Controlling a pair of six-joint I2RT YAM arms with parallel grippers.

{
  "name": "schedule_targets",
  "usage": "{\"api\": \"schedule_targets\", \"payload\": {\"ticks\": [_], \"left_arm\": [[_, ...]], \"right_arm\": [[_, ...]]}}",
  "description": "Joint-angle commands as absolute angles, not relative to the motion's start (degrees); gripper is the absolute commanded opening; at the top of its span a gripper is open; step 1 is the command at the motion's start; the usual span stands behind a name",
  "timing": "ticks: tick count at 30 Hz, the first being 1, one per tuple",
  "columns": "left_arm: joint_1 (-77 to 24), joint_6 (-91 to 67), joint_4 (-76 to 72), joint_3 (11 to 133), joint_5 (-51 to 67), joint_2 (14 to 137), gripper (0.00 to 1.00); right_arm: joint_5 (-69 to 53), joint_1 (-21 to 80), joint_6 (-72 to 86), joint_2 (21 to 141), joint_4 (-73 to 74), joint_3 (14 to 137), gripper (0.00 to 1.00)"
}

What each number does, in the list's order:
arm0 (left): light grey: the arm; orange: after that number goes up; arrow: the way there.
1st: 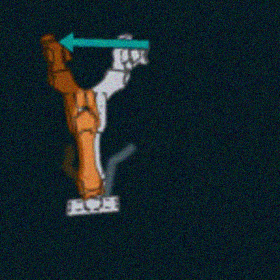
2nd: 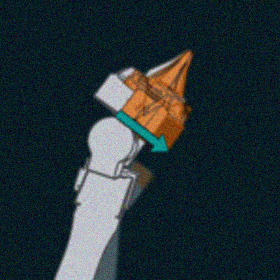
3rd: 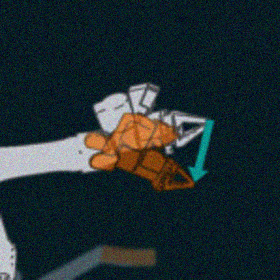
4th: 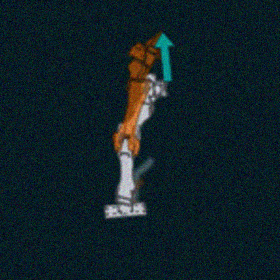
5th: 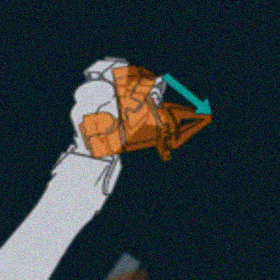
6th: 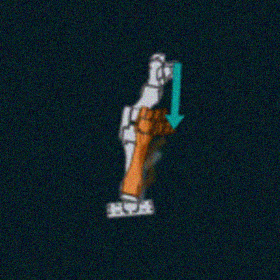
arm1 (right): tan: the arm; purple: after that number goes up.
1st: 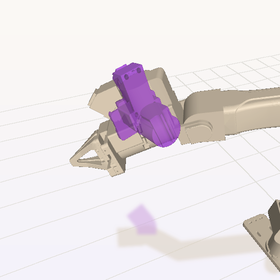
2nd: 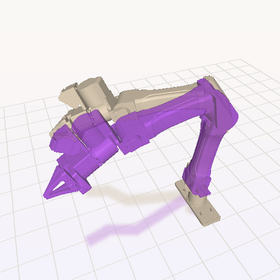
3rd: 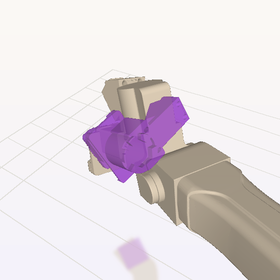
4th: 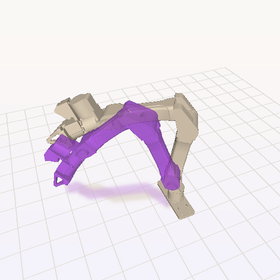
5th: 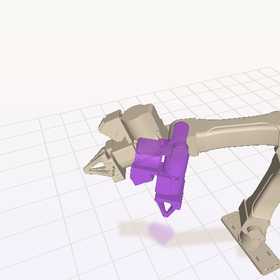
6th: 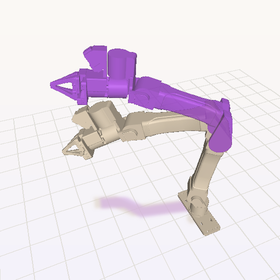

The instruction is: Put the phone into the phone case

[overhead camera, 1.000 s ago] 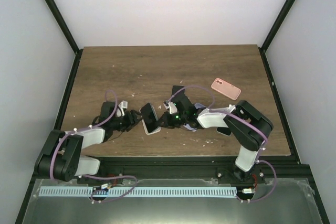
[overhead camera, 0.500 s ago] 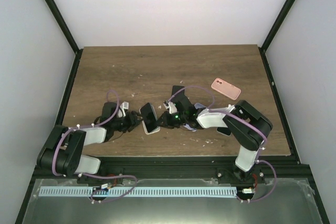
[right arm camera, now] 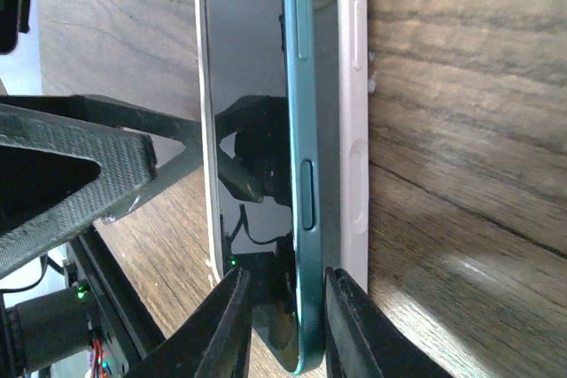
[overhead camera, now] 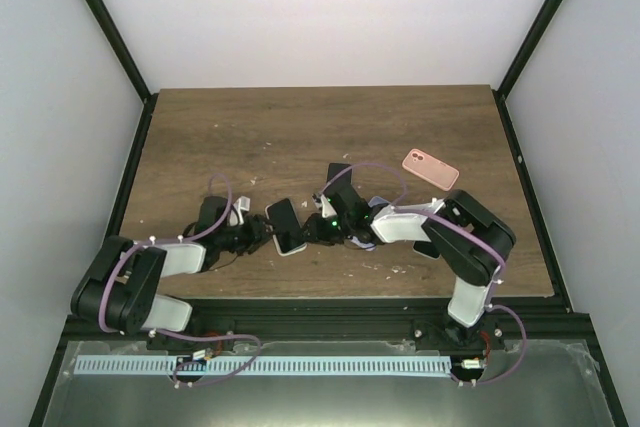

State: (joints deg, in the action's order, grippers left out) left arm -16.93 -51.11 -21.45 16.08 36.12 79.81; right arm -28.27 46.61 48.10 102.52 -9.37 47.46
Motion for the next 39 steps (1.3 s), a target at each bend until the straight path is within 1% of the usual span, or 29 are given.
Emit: {"api": "schedule_targets", "payload": {"ticks": [1, 4, 9, 11, 15, 21, 23, 26, 28, 30, 32, 35, 39], "left_arm": [[-17.27, -50.27, -22.12, 16.44, 35.71, 80.57, 0.51], [-17.23, -50.3, -22.19, 16.58, 35.85, 80.81, 0.51], [-17.38, -50.36, -22.22, 16.65, 35.95, 80.85, 0.5], [-17.45, -50.41, -22.24, 16.78, 36.03, 80.99, 0.49], [-17.62, -50.2, -22.31, 16.79, 36.04, 81.36, 0.48], [-18.08, -50.28, -22.72, 16.96, 36.24, 81.99, 0.44], [-18.11, -50.31, -22.39, 17.13, 36.25, 81.73, 0.43], [-18.06, -49.99, -20.6, 17.49, 35.63, 80.26, 0.42], [-17.97, -49.57, -17.72, 18.16, 34.94, 79.22, 0.42], [-17.74, -48.81, -15.96, 18.86, 34.41, 78.7, 0.44], [-17.46, -48.2, -14.6, 19.45, 34.09, 78.66, 0.45], [-17.23, -47.7, -14.23, 19.71, 33.68, 78.87, 0.46], [-17.23, -46.98, -14.26, 19.95, 33.7, 80.25, 0.46]], "right_arm": [[-22.94, 46.98, 43.99, 99.41, -3.8, 50.76, 0.26], [-22.8, 46.93, 43.55, 99.64, -3.29, 50.82, 0.28], [-24.17, 46.93, 42.77, 100.41, -5.49, 50.76, 0.17], [-25.26, 46.93, 42.71, 101.39, -6.13, 51.24, 0.14], [-26.35, 47.39, 42.58, 103.39, -6.31, 52.13, 0.13], [-27.88, 48.27, 42.44, 104.73, -7.18, 52.8, 0.12], [-27.66, 48.21, 42.35, 104.2, -6.97, 52.82, 0.12], [-24.15, 48.14, 40.87, 101.46, -5.29, 52.57, 0.13], [-20.96, 47.97, 39.41, 99.47, -3.66, 52.52, 0.16], [-18.14, 47.48, 38.32, 98.42, -2.2, 52.52, 0.22], [-16.81, 46.6, 37.63, 98.49, -1.2, 52.56, 0.24], [-17.17, 46.32, 36.82, 99.36, -1.41, 52.56, 0.24], [-20.95, 46.32, 37.13, 101.26, -3.32, 52.64, 0.24]]}}
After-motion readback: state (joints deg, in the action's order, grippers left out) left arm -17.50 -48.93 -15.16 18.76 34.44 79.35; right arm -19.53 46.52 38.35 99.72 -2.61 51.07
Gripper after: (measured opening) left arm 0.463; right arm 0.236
